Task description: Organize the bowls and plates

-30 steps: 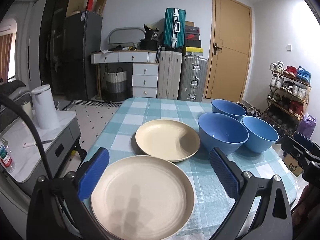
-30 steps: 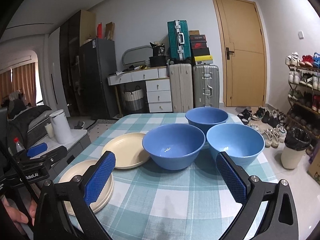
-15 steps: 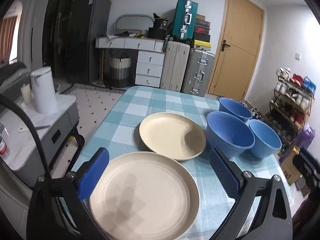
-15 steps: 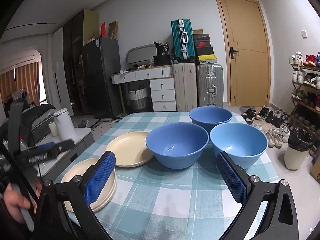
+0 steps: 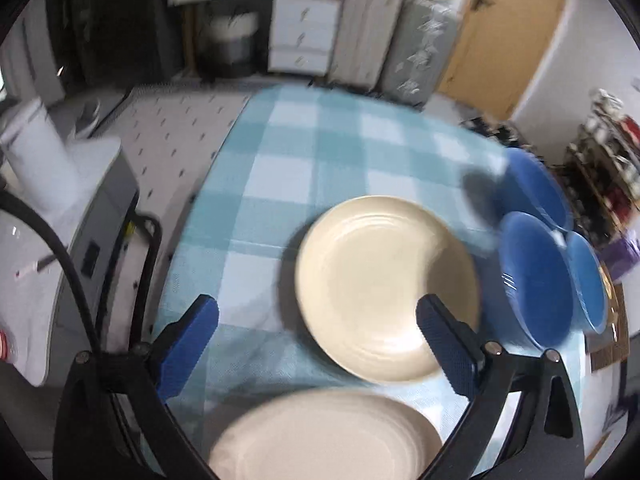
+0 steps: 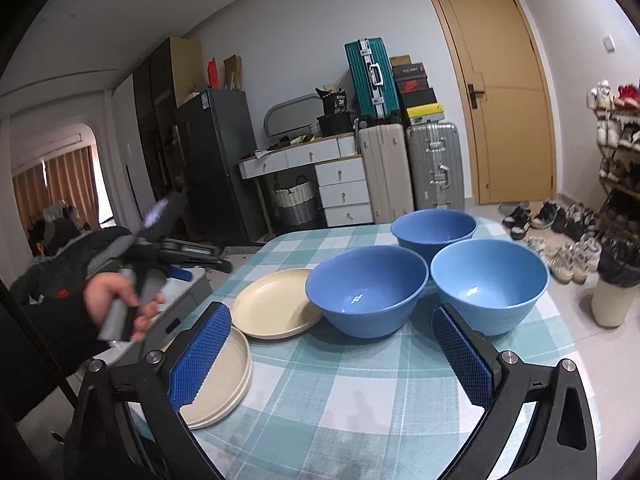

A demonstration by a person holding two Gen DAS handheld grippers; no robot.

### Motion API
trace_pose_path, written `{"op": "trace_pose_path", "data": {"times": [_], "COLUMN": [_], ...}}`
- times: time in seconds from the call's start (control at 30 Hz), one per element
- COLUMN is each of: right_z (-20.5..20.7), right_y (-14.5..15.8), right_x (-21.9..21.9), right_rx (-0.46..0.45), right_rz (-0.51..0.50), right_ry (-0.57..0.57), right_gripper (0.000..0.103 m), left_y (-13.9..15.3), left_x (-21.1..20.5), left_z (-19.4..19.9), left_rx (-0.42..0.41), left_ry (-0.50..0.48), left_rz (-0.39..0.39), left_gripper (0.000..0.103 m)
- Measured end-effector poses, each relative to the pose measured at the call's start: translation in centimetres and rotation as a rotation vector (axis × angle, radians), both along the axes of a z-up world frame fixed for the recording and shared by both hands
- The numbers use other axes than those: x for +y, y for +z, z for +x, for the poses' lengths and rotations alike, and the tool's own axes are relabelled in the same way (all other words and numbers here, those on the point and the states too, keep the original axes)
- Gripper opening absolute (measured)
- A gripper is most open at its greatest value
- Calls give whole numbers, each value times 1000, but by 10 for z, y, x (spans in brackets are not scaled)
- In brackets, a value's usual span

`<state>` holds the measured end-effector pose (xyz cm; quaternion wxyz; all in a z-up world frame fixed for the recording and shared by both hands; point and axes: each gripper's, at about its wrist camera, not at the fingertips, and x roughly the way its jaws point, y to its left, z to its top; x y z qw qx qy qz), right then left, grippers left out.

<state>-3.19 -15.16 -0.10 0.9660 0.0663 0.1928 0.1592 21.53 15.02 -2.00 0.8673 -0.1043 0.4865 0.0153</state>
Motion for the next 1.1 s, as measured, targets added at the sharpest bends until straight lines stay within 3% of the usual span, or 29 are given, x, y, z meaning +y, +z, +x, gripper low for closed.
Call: {"op": "trace_pose_path", "data": {"times": [0.1, 0.17, 0.2, 0.3, 0.37, 0.4, 0.43, 0.6, 0.7, 0.83, 0.93, 1.1], "right_z": [6, 13, 16, 19, 20, 21, 21, 19, 17, 18, 20, 21], "right_y": [-3, -6, -8, -8, -8, -8, -8, -5, -5, -7, -9, -10], "right_x": [-6, -10, -14, -24, -25, -25, -24, -13, -6, 1, 2, 2], "right_rx": [35, 76, 93, 98, 106, 107, 107, 90, 84, 90, 94, 98], "right_rz": [35, 66, 93, 155, 174, 176, 177, 131, 103, 79, 74, 71], "right_ry": [11, 11, 10, 8, 17, 23, 29, 53, 65, 77, 80, 84], "right_gripper": [102, 102, 102, 102, 102, 102, 102, 102, 102, 102, 102, 102], "left_y": [-23, -45, -51, -64, -67, -69, -72, -74, -74, -72, -67, -69], "left_x": [9, 9, 9, 6, 3, 3, 1, 2, 8, 11, 17, 23], "left_z": [22, 37, 40, 46, 47, 48, 51, 55, 58, 57, 55, 56], "left_rx": [82, 178, 195, 212, 204, 205, 216, 230, 223, 221, 183, 193], "left_ry": [2, -26, -26, -55, -75, -78, -91, -116, -108, -117, -67, -69], "left_rz": [-44, -41, -23, -23, -25, -23, -33, -16, -50, -56, -13, -32], "left_gripper": [99, 92, 83, 78, 64, 39, 23, 20, 14, 13, 11, 10]}}
